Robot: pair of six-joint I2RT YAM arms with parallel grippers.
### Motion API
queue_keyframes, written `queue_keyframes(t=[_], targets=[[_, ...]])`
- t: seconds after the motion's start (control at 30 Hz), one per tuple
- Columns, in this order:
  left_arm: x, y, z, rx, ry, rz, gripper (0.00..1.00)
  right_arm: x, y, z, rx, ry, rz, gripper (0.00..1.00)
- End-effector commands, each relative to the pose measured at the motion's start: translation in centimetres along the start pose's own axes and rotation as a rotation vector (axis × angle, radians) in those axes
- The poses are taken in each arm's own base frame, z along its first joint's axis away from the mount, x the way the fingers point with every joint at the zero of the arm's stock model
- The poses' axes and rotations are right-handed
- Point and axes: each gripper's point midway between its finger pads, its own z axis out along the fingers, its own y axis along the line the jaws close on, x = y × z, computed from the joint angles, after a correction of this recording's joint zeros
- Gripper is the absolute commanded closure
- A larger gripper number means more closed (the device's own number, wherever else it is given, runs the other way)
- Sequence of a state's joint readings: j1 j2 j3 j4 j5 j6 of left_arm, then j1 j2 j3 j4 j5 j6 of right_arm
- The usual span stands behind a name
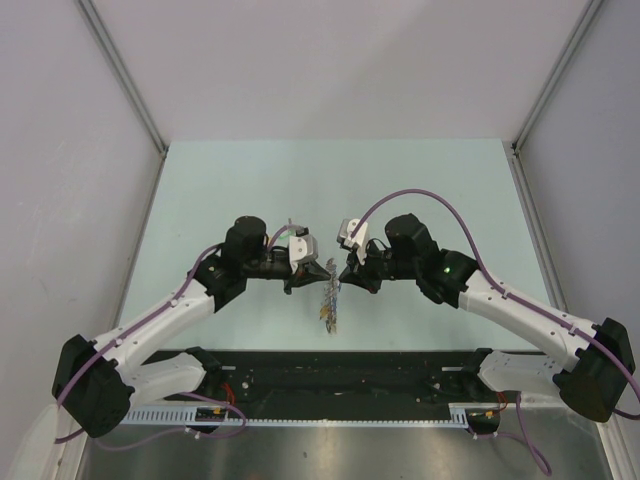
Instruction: Put the keys on the keyring
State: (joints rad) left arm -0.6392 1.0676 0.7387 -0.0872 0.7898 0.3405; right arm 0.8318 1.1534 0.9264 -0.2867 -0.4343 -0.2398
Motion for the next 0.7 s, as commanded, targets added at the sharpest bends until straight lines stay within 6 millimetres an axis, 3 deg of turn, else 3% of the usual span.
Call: queue_keyframes(t=[0.0, 0.67], targets=[[-2.27, -0.31, -0.11, 0.023, -0.069, 0.070, 1.00, -2.92, -0.03, -0.53, 0.002, -0.072, -0.033, 1.00], [-2.11, -0.49, 0.05, 0.041, -0.064, 0.061, 1.00, -3.30, 0.30, -0.38, -0.019, -0.090, -0.039, 1.00]])
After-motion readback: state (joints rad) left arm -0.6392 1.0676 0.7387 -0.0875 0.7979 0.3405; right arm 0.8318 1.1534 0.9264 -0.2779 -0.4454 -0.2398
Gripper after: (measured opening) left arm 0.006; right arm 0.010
